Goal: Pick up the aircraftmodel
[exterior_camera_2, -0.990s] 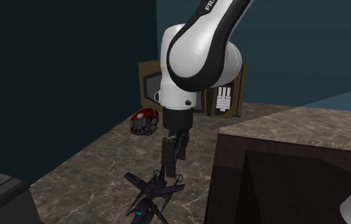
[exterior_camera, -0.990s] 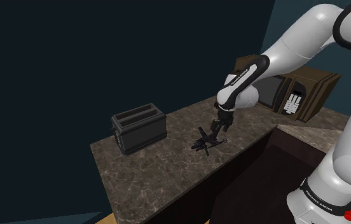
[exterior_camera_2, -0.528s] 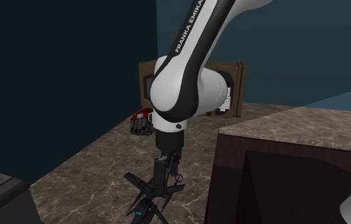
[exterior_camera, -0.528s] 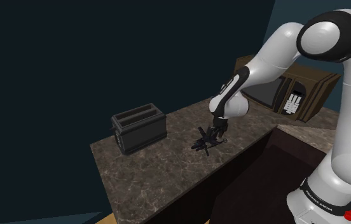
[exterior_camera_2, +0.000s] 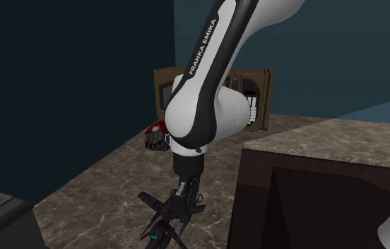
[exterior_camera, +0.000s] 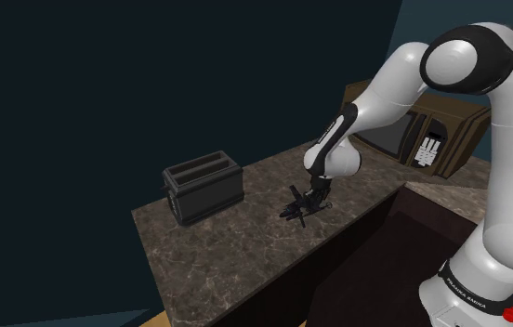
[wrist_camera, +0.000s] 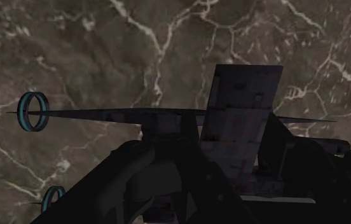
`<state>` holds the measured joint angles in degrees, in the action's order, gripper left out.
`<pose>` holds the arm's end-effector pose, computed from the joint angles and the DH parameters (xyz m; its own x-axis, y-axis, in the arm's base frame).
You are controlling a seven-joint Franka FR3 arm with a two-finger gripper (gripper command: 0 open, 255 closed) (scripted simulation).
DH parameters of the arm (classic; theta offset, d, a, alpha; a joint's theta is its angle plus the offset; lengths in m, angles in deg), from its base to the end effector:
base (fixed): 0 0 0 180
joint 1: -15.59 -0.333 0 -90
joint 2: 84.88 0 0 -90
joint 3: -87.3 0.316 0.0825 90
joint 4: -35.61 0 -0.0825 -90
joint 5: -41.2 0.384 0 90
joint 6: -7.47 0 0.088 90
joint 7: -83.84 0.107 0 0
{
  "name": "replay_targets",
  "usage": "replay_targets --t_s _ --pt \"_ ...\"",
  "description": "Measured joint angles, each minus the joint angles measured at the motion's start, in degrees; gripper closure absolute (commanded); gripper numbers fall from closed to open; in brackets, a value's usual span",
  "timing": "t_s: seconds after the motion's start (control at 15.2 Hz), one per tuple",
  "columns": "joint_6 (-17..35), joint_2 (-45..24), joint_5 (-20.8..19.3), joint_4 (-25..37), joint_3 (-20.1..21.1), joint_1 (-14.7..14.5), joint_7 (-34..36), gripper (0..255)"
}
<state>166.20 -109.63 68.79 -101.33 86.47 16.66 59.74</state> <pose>0.4830 -0.0366 0.1340 0.9978 -0.0640 -0.0179 -0.0660 -0.9847 -0.1615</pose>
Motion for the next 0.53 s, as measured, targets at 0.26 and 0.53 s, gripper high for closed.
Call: replay_targets --t_s 0.26,0.53 --pt "0.0 0.0 0.0 0.0 0.0 0.0 0.0 255" --pt "-0.3 0.3 -0.2 -0.1 -0.2 -0.1 0.2 255"
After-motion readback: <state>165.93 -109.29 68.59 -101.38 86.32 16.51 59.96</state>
